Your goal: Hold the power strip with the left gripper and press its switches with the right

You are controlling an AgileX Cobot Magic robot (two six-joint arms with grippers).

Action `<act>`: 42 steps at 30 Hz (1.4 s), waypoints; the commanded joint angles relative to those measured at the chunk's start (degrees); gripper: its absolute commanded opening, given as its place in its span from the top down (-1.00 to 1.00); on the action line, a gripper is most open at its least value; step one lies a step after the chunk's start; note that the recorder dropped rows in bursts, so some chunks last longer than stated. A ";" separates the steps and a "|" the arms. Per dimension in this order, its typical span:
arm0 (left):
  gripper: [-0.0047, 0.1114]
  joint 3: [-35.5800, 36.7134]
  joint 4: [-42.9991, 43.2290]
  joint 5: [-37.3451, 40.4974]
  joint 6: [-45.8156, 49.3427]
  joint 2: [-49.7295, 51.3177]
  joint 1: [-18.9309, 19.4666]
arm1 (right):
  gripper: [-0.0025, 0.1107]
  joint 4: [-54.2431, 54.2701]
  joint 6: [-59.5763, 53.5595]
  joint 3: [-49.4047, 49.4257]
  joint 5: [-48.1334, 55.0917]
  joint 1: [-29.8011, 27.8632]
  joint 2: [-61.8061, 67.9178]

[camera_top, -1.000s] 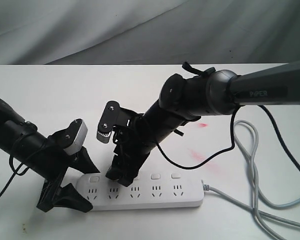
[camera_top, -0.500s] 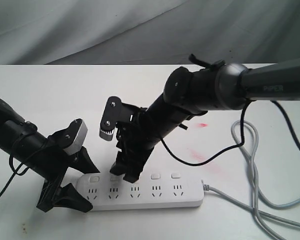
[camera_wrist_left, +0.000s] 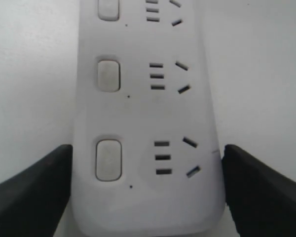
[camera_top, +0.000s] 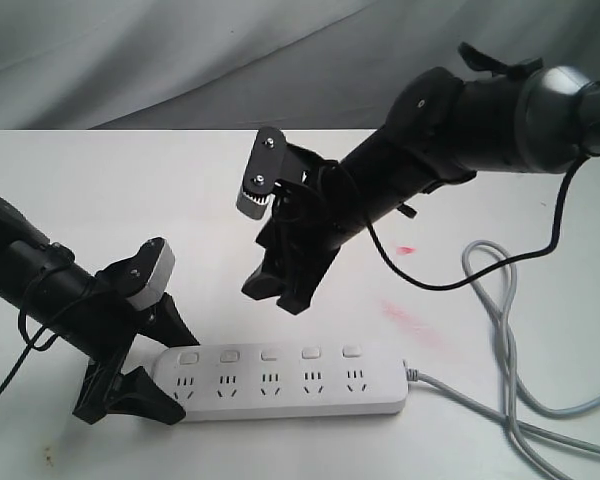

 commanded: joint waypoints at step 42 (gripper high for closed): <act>0.92 -0.14 0.15 -0.83 -0.62 0.00 -0.21 | -0.10 5.07 -3.72 7.63 -5.39 -0.02 5.26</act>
